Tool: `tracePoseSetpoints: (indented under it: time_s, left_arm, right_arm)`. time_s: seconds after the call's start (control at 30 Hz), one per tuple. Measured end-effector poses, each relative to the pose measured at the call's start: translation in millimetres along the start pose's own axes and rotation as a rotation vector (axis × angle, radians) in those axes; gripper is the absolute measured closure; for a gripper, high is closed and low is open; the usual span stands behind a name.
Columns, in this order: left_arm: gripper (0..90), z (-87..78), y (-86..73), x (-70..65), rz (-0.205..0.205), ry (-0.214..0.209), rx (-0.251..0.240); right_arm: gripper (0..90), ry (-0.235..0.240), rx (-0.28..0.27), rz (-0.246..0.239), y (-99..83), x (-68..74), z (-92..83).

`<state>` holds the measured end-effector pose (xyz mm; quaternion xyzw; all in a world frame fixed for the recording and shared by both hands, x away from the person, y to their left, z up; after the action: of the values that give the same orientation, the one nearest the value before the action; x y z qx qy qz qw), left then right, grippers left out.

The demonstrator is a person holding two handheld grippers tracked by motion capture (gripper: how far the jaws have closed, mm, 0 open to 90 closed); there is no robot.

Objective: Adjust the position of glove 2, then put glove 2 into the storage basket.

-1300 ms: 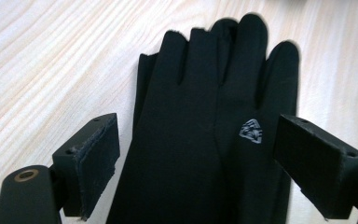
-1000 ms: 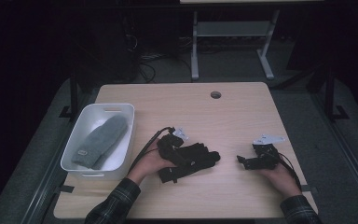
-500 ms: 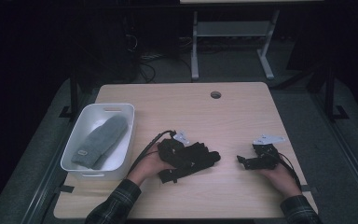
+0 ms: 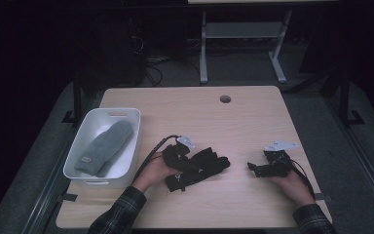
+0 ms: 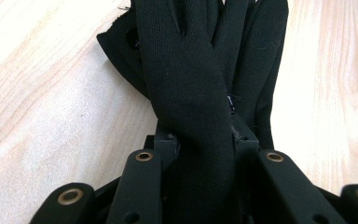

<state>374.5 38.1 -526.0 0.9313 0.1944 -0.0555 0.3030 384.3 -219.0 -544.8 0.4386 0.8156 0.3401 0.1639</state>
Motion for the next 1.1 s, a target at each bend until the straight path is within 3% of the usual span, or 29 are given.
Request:
tracePoseSetpoints:
  time_s: [0.23,0.43,0.73,1.1]
  left_arm:
    - [72.1,-5.4,2.1,-0.7,-0.049,-0.009,-0.006]
    - [72.4,-14.7,5.3,-5.3,-0.043,-0.013,-0.021]
    - [72.4,-24.3,12.2,-10.5,-0.064,-0.019,-0.046]
    - [72.3,-49.1,23.7,-16.0,-0.079,-0.009,-0.074]
  right_arm:
    - [13.3,0.0,0.002,0.0,-0.1,0.0,-0.1]
    - [13.3,0.001,0.0,-0.001,0.1,0.0,0.1]
    - [13.3,0.001,0.0,-0.001,0.1,0.0,0.1]
    - [13.3,0.002,0.0,-0.001,0.1,-0.1,0.1]
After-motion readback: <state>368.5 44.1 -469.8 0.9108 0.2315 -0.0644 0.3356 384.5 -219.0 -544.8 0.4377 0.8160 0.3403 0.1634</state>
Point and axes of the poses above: each handheld gripper's, and its own axes: z roughly forward along the jaws, y roughly out of its top, x roughly to its left, the point moved 9 cm from there along z, roughly forward along the jaws, and after that the axes turned 2 degrees about x, right-handed, at the moved point
